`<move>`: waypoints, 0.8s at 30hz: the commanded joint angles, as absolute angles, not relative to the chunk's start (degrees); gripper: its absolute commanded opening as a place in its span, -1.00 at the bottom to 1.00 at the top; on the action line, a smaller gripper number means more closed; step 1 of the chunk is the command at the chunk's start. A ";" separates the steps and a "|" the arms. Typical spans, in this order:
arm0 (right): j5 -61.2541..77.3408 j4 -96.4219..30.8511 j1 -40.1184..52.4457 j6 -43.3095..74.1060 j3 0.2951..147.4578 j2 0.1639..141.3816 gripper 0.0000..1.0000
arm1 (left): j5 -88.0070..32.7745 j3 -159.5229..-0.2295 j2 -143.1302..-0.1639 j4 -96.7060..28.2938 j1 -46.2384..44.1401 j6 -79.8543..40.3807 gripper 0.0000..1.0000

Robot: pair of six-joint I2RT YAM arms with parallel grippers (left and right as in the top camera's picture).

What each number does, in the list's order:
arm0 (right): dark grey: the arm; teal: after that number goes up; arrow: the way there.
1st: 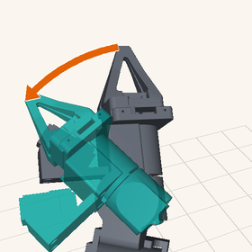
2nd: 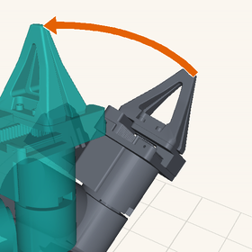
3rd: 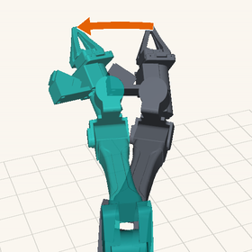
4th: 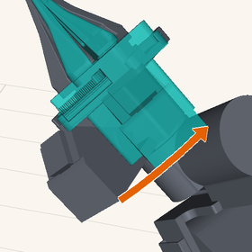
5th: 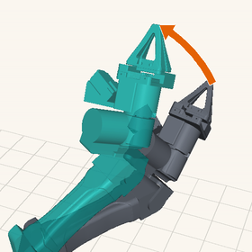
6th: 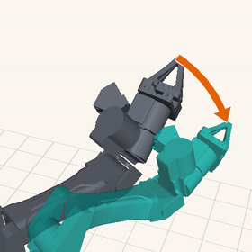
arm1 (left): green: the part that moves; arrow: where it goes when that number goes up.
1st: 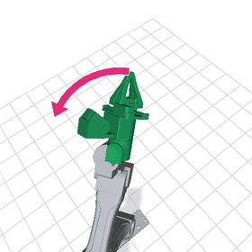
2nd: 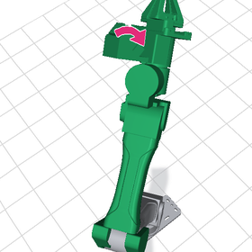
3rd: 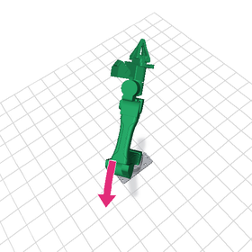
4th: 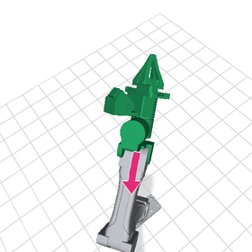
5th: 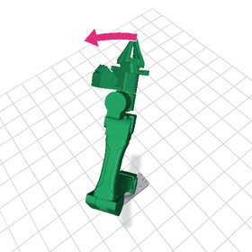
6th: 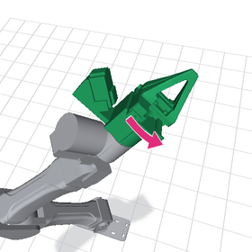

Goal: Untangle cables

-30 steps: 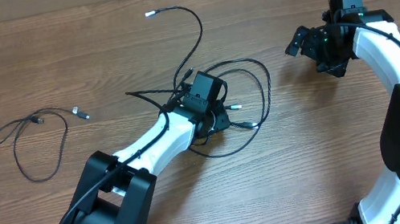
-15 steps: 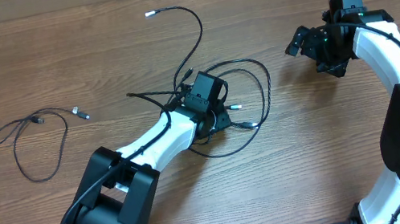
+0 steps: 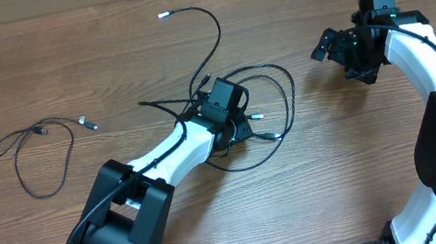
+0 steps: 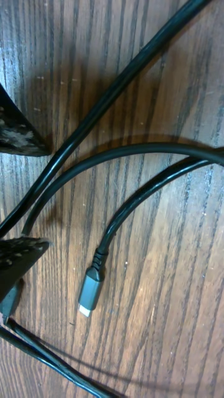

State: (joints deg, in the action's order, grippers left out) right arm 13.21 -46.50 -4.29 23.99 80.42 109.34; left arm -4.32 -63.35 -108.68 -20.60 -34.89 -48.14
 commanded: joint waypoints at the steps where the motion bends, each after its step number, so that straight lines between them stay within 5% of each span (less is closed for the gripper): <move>1: 12.91 -46.41 -4.25 24.01 81.34 107.92 1.00 | -4.29 -62.98 -110.48 -20.91 -35.29 -48.86 -0.24; 7: 12.91 -46.41 -4.25 23.99 81.34 107.92 1.00 | -4.29 -62.98 -110.48 -20.73 -35.29 -48.84 -0.48; 14: 12.91 -46.41 -4.25 24.01 81.34 107.92 1.00 | -4.08 -62.98 -110.50 -20.75 -35.29 -48.84 -0.45; 21: 12.91 -46.41 -4.25 23.99 81.34 107.92 1.00 | -4.01 -62.98 -110.50 -20.75 -35.29 -48.64 -0.90; 24: 12.91 -46.41 -4.25 24.01 81.34 107.92 1.00 | -3.60 -62.98 -110.50 -20.75 -35.29 -48.40 -0.92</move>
State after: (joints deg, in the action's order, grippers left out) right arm 13.21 -46.52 -4.29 23.97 80.42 109.34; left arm -4.29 -63.35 -109.38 -20.56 -34.89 -48.49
